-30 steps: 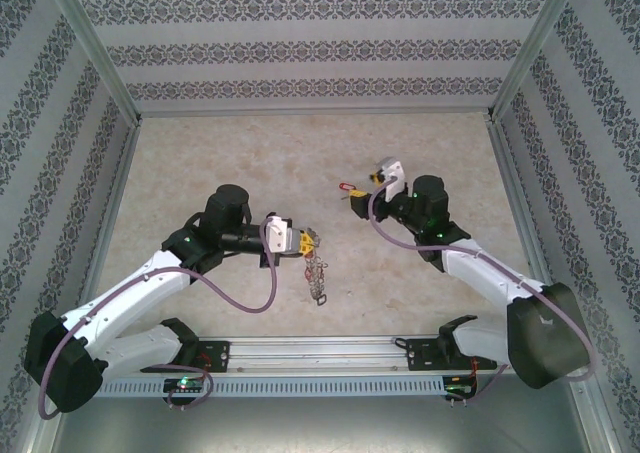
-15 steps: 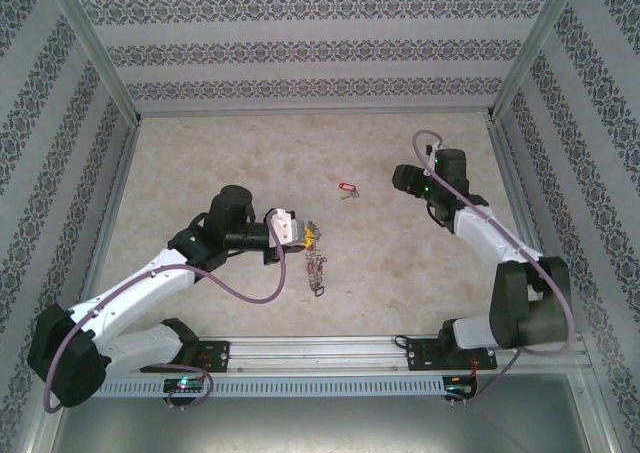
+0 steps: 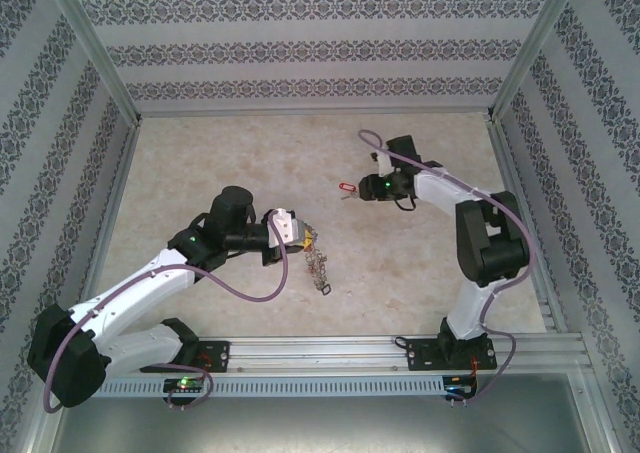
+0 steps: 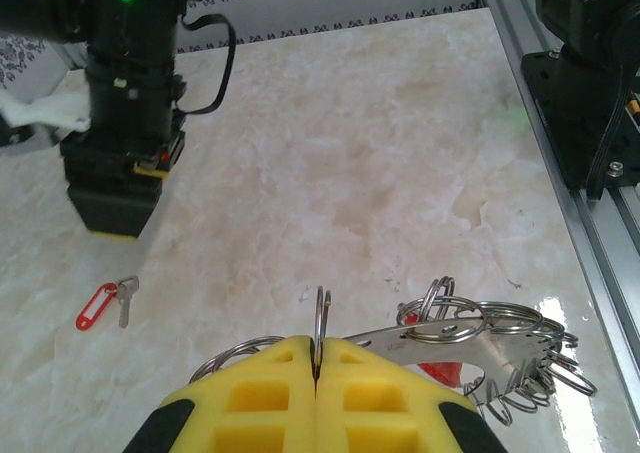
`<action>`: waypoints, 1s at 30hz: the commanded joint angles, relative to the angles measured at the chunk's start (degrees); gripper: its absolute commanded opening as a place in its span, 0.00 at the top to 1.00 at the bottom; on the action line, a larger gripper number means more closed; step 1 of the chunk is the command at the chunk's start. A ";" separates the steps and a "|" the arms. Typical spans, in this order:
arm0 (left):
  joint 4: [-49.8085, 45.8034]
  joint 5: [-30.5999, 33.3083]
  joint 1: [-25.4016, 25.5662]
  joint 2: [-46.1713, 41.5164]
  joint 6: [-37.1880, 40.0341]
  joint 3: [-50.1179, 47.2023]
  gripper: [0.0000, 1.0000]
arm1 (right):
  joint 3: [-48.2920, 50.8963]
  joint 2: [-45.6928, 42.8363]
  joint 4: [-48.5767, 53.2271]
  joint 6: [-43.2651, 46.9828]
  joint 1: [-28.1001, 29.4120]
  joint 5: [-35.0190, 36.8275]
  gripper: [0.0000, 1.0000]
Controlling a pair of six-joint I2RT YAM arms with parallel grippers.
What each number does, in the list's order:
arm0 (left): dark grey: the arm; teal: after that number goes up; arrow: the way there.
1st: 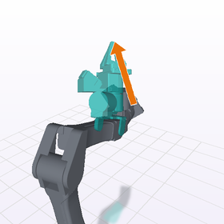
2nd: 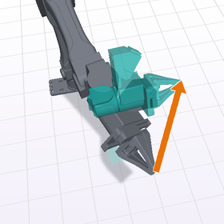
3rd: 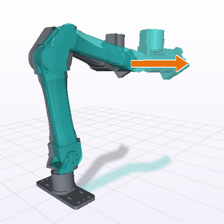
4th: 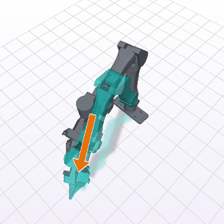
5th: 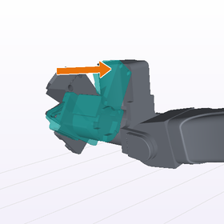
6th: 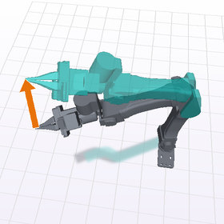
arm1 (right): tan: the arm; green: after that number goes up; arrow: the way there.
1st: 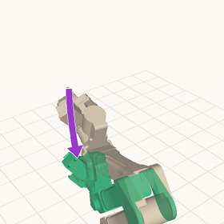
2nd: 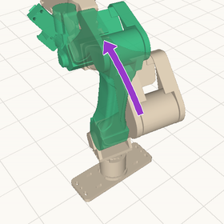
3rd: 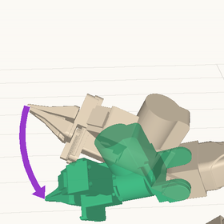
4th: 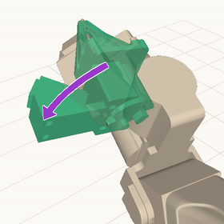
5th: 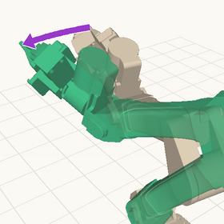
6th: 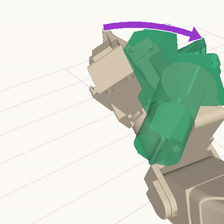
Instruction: Put the keys on the keyring
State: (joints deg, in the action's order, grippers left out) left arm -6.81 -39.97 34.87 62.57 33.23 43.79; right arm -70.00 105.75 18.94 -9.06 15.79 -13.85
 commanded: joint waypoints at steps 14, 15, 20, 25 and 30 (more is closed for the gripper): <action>-1.42 1.91 0.46 -2.45 1.66 1.90 1.00 | -16.90 14.62 8.56 0.12 7.49 14.36 0.60; -1.53 1.91 0.46 -2.38 1.51 2.03 1.00 | -17.54 15.24 9.10 -0.27 7.59 15.18 0.62; -1.53 1.91 0.46 -2.54 1.48 1.92 1.00 | -20.17 17.50 10.93 -0.68 8.10 17.77 0.65; -1.63 2.26 0.47 -2.73 1.61 2.23 1.00 | -21.06 18.20 11.82 -0.85 8.59 19.49 0.68; -1.91 2.23 0.46 -2.63 1.55 2.44 1.00 | -21.06 18.63 12.44 -0.78 8.81 20.25 0.67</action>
State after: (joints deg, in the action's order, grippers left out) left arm -8.75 -37.21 34.87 61.36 34.06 43.88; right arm -89.62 123.44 29.21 -9.02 23.90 4.19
